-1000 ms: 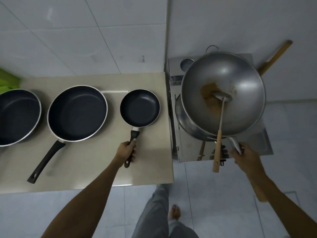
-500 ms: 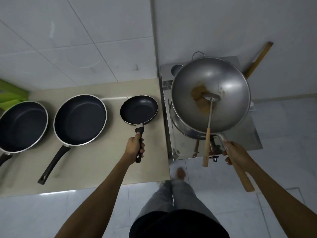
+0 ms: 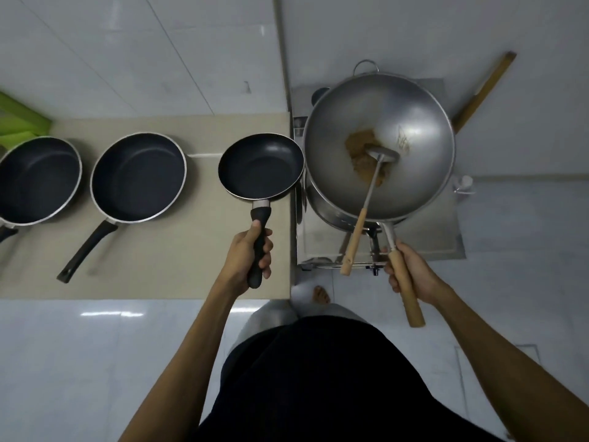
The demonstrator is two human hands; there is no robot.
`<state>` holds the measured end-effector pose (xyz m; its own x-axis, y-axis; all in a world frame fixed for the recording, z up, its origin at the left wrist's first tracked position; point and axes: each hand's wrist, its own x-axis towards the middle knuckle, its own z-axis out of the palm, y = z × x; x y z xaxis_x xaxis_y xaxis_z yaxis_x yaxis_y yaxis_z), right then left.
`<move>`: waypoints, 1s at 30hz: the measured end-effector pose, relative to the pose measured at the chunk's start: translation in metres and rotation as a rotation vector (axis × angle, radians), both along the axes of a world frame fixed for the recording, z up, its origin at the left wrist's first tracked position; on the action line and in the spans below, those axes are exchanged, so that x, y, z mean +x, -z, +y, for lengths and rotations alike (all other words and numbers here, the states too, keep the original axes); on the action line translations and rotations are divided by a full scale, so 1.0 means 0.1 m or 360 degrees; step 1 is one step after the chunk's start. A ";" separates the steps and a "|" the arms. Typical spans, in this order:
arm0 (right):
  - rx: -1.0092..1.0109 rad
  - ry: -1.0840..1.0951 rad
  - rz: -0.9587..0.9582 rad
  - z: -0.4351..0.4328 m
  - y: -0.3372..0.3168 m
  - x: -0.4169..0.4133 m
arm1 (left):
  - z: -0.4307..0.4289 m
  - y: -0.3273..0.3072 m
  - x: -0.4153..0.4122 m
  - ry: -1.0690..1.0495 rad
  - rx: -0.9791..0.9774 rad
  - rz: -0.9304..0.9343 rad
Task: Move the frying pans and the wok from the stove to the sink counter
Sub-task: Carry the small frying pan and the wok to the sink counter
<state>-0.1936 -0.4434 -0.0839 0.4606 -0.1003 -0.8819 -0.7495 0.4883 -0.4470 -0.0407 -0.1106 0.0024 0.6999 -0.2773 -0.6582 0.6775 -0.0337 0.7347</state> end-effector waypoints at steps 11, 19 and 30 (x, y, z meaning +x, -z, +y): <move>-0.0309 0.0042 0.0109 0.29 -0.15 0.04 | 0.35 0.04 -0.31 -0.0298 -0.0112 0.0154; -0.0442 -0.0058 0.0099 0.84 -0.37 -0.04 | 1.13 0.03 -0.49 -0.0456 -0.0177 0.0092; -0.0528 -0.0272 -0.0116 2.93 -0.58 0.18 | 3.43 -0.16 -0.70 -0.0480 -0.0084 -0.0170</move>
